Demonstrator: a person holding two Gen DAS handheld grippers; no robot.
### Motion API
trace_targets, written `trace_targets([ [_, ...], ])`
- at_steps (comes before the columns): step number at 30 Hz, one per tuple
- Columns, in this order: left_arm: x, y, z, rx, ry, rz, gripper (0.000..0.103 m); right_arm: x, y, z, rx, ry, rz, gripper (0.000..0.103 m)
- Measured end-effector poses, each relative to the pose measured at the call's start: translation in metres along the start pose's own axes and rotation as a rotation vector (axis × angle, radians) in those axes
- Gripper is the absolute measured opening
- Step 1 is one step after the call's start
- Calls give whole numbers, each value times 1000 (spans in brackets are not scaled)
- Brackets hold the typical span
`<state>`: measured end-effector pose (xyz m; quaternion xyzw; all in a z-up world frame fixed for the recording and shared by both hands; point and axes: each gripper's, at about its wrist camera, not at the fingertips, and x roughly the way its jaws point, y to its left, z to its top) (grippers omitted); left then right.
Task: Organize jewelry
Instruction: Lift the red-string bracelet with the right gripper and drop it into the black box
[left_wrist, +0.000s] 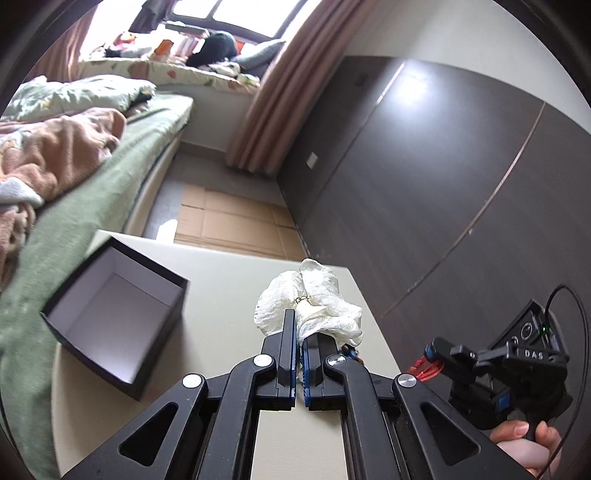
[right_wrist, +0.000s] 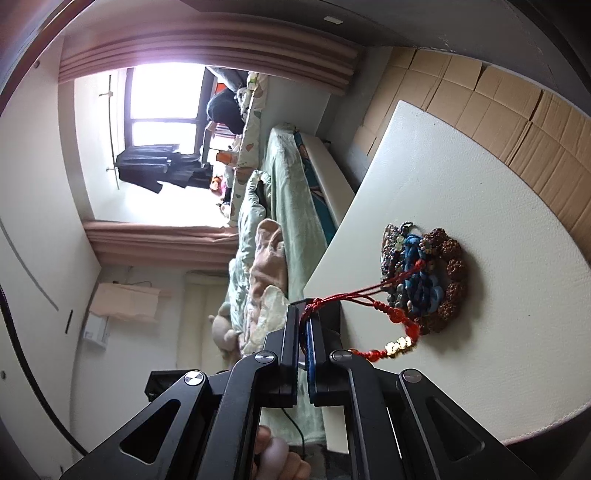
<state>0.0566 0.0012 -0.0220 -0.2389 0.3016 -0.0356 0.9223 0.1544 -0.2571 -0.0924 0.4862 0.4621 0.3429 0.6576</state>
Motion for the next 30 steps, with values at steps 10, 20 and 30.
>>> trace_targets([
  [10, -11, 46, 24, -102, -48, 142, 2, 42, 22, -17, -73, 68, 15, 5],
  [20, -25, 87, 32, -278, -73, 149, 76, 89, 28, -31, -75, 126, 8, 5],
  [30, -47, 109, 38, -352, -158, 203, 76, 147, 50, -48, -118, 191, 82, 5],
])
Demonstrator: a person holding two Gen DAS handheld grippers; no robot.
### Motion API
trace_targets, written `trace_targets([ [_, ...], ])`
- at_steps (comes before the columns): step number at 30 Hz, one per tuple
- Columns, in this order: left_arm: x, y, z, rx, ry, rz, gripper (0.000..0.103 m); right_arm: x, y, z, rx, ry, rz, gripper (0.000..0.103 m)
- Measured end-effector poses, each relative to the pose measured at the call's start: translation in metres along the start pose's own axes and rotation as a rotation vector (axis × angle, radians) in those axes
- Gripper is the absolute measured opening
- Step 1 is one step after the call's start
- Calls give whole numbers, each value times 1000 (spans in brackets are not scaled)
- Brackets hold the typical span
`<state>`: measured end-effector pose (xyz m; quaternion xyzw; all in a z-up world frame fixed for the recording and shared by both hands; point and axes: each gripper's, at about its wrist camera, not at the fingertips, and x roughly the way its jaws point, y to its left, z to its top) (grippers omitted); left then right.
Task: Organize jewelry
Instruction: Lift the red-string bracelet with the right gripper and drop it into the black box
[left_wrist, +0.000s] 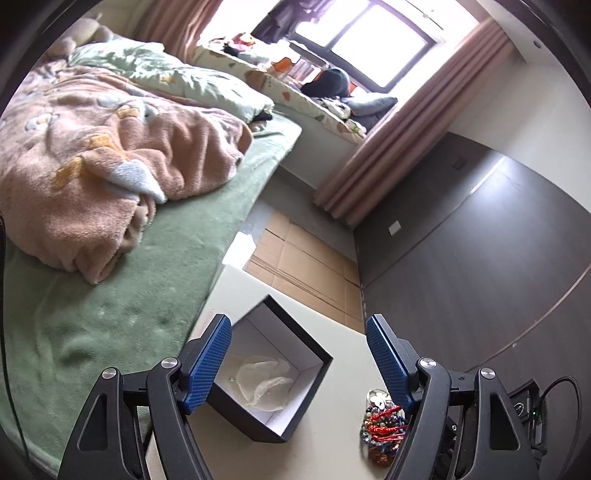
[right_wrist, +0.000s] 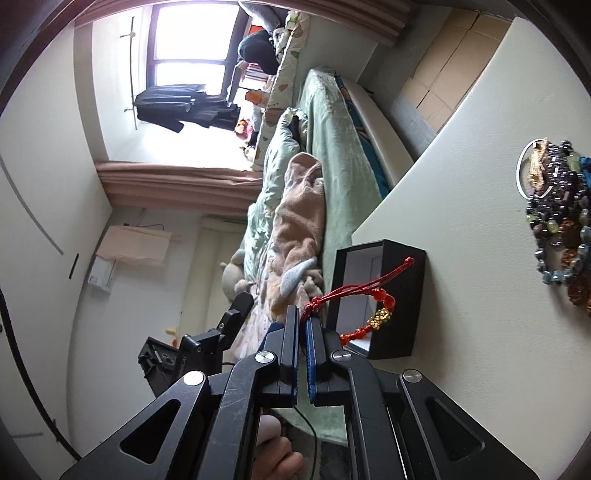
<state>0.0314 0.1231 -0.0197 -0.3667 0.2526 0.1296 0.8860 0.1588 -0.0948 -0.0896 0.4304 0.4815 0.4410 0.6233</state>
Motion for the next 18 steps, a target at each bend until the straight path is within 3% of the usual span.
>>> trace_targets([
  [8, -3, 21, 6, -81, -11, 33, 76, 46, 10, 0, -32, 51, 44, 5],
  [12, -7, 25, 8, -101, -32, 21, 76, 68, 8, -2, -32, 72, -5, 8],
  [14, -9, 25, 9, -93, -43, 25, 76, 79, 3, -3, -19, 95, -27, 43],
  [15, -9, 24, 9, -88, -43, 28, 76, 81, 0, -3, -8, 104, -47, 76],
  [16, -8, 24, 9, -86, -39, 30, 76, 80, -3, -4, -4, 93, -64, 83],
  [18, -6, 25, 9, -90, -25, 29, 76, 75, -3, -3, -10, 85, -61, 83],
])
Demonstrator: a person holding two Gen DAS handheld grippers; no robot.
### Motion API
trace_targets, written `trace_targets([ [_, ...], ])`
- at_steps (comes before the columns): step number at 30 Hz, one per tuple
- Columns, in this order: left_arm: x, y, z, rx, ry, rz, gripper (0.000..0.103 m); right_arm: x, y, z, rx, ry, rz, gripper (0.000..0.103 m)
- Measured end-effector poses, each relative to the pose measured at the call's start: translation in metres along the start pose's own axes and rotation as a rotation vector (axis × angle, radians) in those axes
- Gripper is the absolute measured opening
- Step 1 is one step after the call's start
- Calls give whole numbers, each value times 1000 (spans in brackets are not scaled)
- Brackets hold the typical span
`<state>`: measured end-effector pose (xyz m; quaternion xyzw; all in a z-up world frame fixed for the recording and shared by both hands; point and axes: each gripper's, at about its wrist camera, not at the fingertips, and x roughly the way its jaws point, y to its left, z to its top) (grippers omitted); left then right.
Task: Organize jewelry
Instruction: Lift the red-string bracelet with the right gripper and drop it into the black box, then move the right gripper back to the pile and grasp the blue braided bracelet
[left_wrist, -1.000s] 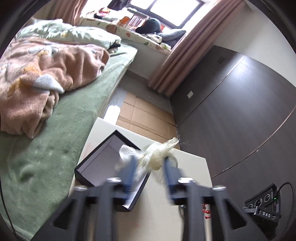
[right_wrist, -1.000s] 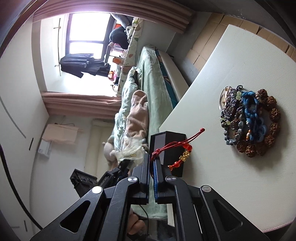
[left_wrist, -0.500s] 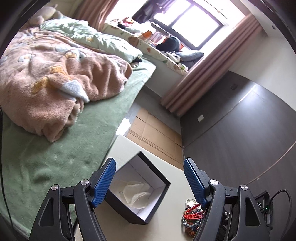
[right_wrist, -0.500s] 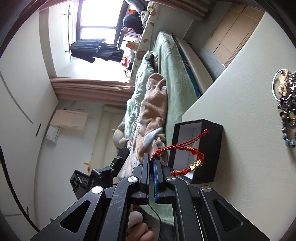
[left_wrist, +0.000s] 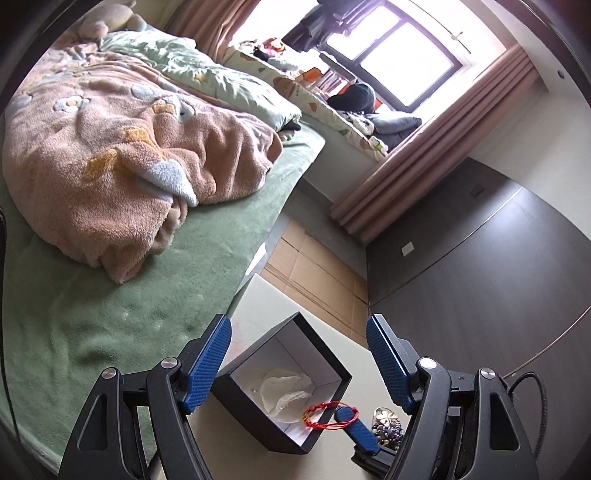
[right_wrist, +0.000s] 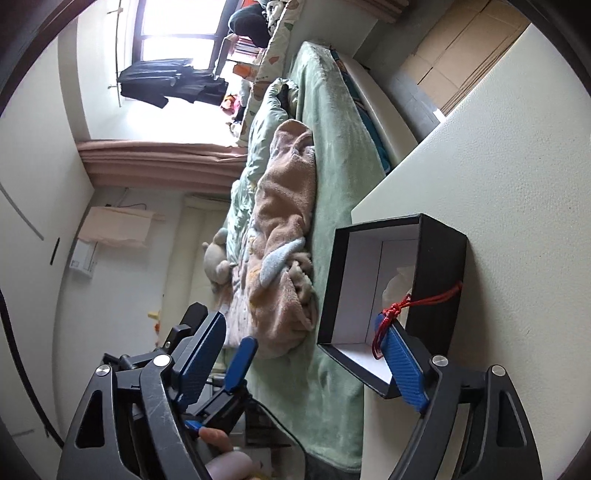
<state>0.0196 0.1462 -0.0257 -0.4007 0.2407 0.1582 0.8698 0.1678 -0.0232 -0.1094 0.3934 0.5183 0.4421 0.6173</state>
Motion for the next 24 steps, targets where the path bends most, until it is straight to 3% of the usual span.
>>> trace_targets([
  [7, 3, 0, -2, -12, 18, -3, 76, -25, 5, 5, -43, -23, -18, 84],
  [16, 6, -4, -7, 20, 34, 15, 76, -22, 4, 2, -31, -17, -36, 84],
  [20, 12, -10, -12, 48, 67, 20, 76, -46, 6, 5, -50, -69, -95, 84],
  [24, 16, -25, -22, 121, 101, 8, 76, -83, 5, 8, -79, -131, -215, 84],
])
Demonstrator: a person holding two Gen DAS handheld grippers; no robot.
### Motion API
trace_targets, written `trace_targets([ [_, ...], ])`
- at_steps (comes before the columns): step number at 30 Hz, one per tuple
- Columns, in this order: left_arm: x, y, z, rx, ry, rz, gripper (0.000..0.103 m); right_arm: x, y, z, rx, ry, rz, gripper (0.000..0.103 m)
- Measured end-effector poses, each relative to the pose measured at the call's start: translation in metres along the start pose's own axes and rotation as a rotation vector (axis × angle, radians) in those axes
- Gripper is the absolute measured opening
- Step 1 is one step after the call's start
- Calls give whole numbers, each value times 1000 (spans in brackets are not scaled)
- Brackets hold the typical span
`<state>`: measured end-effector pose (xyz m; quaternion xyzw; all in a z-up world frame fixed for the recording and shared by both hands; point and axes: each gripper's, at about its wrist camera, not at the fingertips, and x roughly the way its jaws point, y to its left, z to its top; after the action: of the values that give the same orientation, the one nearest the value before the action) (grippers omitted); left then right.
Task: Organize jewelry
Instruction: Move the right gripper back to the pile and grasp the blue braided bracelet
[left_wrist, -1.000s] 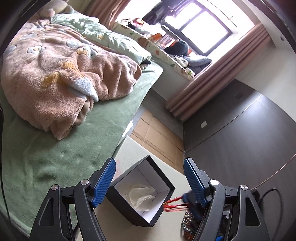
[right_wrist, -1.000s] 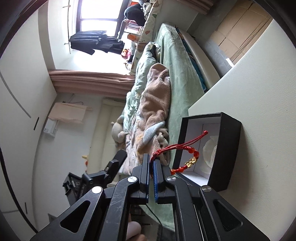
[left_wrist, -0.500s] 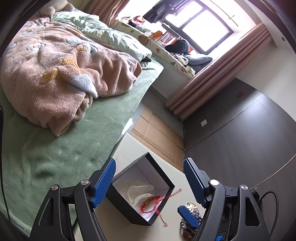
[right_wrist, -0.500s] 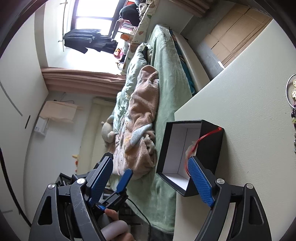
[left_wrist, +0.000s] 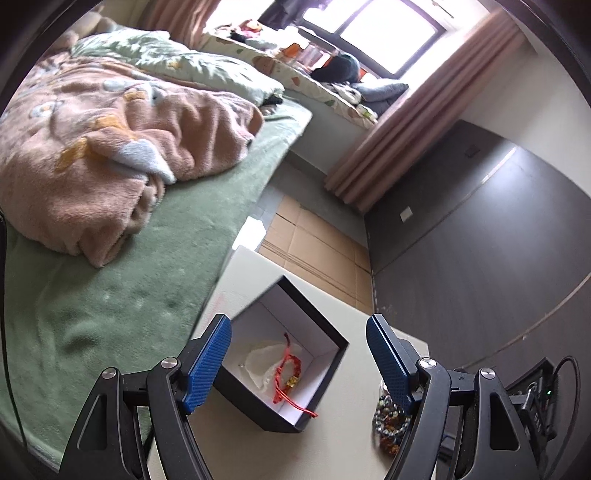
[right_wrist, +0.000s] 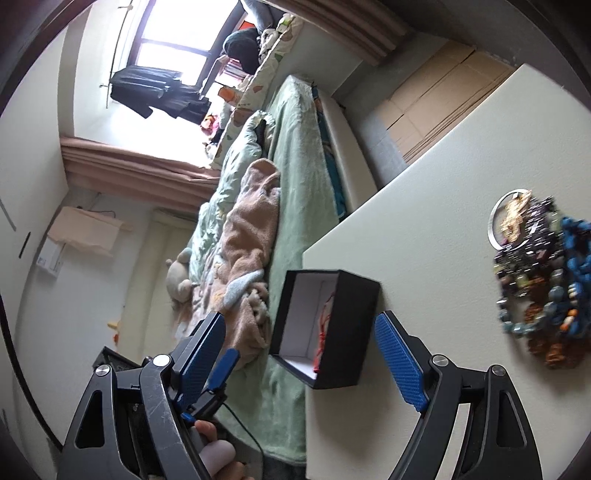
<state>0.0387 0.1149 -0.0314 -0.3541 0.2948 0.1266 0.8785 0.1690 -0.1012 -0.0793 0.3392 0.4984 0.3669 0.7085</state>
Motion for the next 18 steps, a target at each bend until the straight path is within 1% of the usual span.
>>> trace_targets([
  [3, 6, -16, -9, 59, 33, -13, 76, -29, -12, 4, 2, -41, -81, 84],
  [9, 16, -52, -31, 186, 79, -66, 76, -70, -34, 9, 5, -46, -225, 84],
  [15, 32, -85, -55, 276, 140, -113, 76, -96, -59, 11, 57, -53, -285, 84],
  [18, 39, -100, -67, 328, 154, -125, 76, -107, -70, 11, 95, -68, -292, 84],
])
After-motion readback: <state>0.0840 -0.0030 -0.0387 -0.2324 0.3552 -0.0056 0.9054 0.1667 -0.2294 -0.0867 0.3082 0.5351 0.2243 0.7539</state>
